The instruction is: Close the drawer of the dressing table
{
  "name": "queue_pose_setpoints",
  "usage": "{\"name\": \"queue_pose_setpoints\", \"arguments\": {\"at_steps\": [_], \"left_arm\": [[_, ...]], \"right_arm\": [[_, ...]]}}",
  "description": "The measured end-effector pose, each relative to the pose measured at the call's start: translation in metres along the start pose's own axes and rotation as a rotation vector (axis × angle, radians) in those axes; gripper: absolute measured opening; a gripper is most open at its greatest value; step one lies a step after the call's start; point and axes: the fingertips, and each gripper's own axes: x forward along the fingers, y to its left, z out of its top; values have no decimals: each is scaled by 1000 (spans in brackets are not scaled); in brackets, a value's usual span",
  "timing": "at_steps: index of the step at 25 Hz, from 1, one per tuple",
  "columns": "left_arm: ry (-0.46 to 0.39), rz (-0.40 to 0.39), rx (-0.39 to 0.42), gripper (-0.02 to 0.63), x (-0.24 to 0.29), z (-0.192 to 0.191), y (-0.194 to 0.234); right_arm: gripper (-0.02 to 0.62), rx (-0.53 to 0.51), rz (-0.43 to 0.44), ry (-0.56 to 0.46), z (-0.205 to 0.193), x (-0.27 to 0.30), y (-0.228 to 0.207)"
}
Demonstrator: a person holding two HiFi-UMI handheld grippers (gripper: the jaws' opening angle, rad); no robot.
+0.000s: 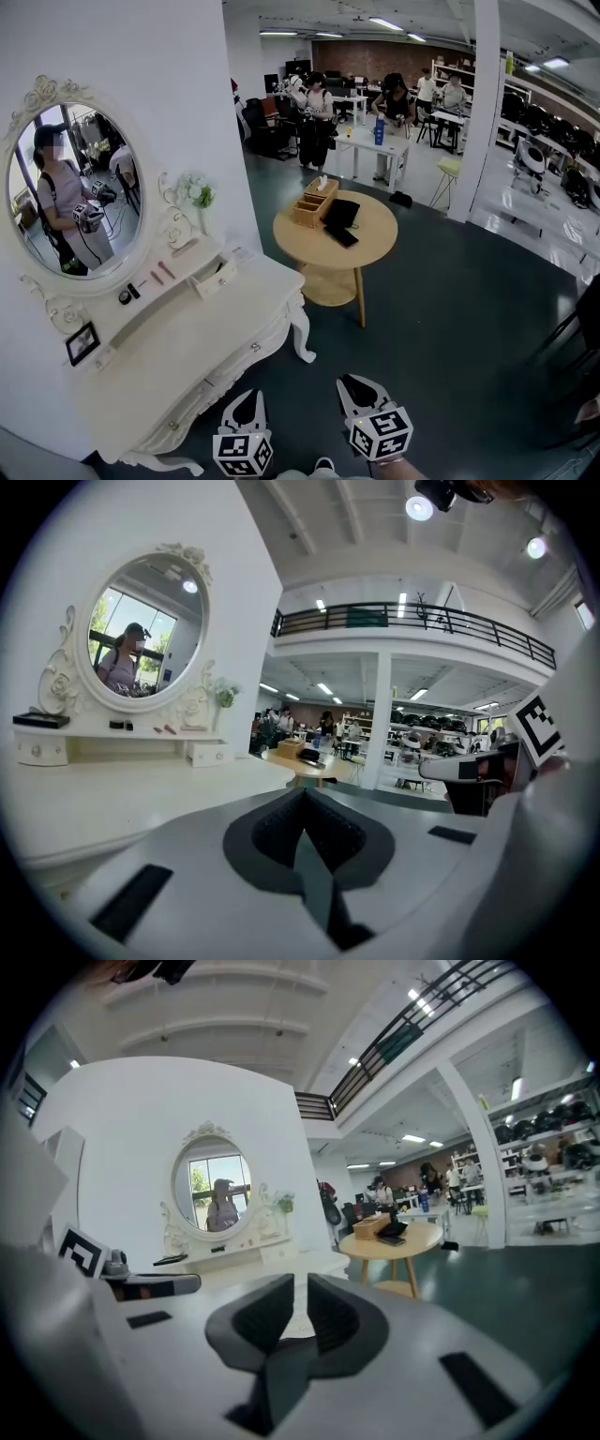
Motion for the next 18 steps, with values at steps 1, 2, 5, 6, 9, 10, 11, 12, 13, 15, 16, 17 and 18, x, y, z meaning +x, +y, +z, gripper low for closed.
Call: {"name": "queue_pose_setpoints", "arguments": {"at_steps": [1,2,5,6,9,10,11,12,13,15,16,17,18], "left_arm": [[-1,1,2,2,0,1,-1],[-1,1,4,2,0,1,-2],[-5,2,8,2,1,3,-4],[-6,4,10,2,2,3,-4],[-4,11,11,2,4,2,-3],[-1,14,11,2,5,2,-1],[2,17,11,2,6,2,0],[7,21,10,2,7,2,1],[13,24,7,2,8,2,1],[22,28,3,2,11,2,1],[25,28,2,2,14,2,2],[27,28,2,2,17,2,3],[28,28,2,2,21,2,5]], "right_arm": [[53,1,5,3,0,0,0],[74,2,10,5,0,0,0],[103,2,21,7,1,0,0],[111,1,25,7,1,0,0],[140,0,37,10,1,4,-1],[146,2,41,12,1,6,-1],[150,5,45,14,1,8,-1],[155,9,48,16,1,9,-1],[157,12,51,19,1,11,-1],[163,18,58,24,1,15,-2],[166,19,61,27,1,18,-4],[167,19,62,29,1,22,-5],[170,20,63,30,1,27,-6]]}}
